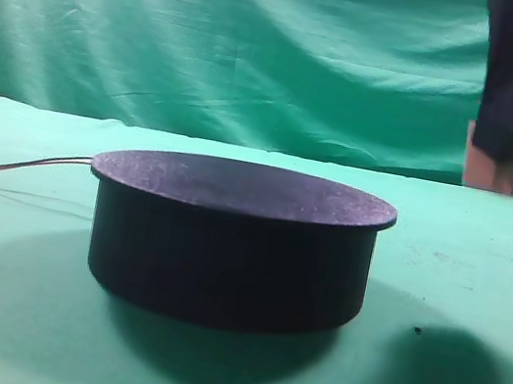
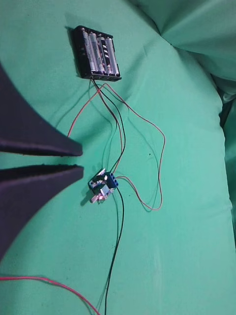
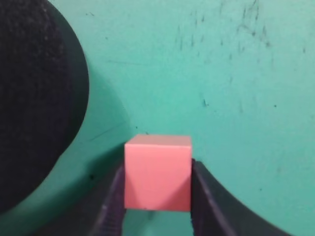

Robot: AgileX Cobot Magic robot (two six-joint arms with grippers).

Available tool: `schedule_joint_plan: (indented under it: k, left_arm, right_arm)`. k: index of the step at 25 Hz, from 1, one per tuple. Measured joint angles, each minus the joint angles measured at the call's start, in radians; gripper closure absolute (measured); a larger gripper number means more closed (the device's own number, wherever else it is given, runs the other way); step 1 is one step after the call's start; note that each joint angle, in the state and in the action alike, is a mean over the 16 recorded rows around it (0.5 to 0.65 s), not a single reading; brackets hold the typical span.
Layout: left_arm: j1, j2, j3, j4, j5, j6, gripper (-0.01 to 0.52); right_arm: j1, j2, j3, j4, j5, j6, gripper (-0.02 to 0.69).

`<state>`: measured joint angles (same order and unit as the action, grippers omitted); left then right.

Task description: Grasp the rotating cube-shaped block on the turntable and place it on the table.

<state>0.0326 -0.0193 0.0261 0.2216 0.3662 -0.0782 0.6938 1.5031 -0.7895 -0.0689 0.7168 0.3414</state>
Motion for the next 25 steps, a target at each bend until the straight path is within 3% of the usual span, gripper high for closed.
schedule_joint_plan:
  k: [8, 11, 14, 25]
  left_arm:
    - [0.000, 0.000, 0.000, 0.000, 0.000, 0.000, 0.514]
    - [0.000, 0.000, 0.000, 0.000, 0.000, 0.000, 0.514]
    - [0.000, 0.000, 0.000, 0.000, 0.000, 0.000, 0.514]
    - [0.000, 0.000, 0.000, 0.000, 0.000, 0.000, 0.514]
  right_arm:
    - [0.000, -0.003, -0.053, 0.006, 0.062, 0.002, 0.225]
    - [0.000, -0.045, -0.085, 0.002, 0.126, 0.003, 0.216]
    - [0.000, -0.104, -0.117, -0.006, 0.201, 0.004, 0.268]
    - [0.000, -0.439, -0.116, -0.020, 0.420, -0.006, 0.606]
